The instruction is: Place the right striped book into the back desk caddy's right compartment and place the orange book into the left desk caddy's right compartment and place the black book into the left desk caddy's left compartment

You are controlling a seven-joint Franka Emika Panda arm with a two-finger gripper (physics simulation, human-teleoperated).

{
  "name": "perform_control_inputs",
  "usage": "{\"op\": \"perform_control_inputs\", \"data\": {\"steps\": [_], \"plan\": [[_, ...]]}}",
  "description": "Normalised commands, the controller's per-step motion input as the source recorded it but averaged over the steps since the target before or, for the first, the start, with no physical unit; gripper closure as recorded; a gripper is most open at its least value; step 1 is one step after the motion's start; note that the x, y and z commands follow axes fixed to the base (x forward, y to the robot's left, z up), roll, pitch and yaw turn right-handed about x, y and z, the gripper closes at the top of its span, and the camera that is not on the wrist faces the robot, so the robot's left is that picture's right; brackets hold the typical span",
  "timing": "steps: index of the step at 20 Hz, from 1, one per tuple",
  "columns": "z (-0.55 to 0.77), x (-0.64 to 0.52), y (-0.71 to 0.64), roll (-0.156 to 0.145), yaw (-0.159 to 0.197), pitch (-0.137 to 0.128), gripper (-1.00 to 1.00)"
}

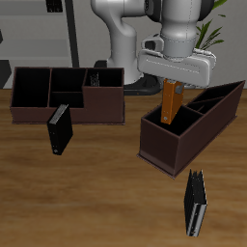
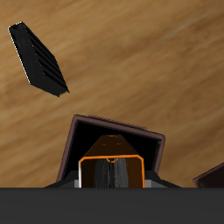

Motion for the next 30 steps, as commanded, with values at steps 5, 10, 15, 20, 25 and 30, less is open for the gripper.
{"op": "perform_control_inputs", "data": {"steps": [5,10,15,20,25,30], "plan": [[-0.12,-0.01,0.11,0.021,0.044,0.003,1.0],[-0.11,0.05,0.11,-0.006,0.032,0.008,1.0],[0.03,-0.05,0.1,0.005,0.032,-0.013,1.0],[0.16,-0.04,0.01,-0.001,0.066,-0.067,1.0],[-0.08,0.01,-0.01,-0.007,0.002,0.009,1.0],[-0.12,-0.07,0.04,0.021,-0.049,0.025,1.0]]}}
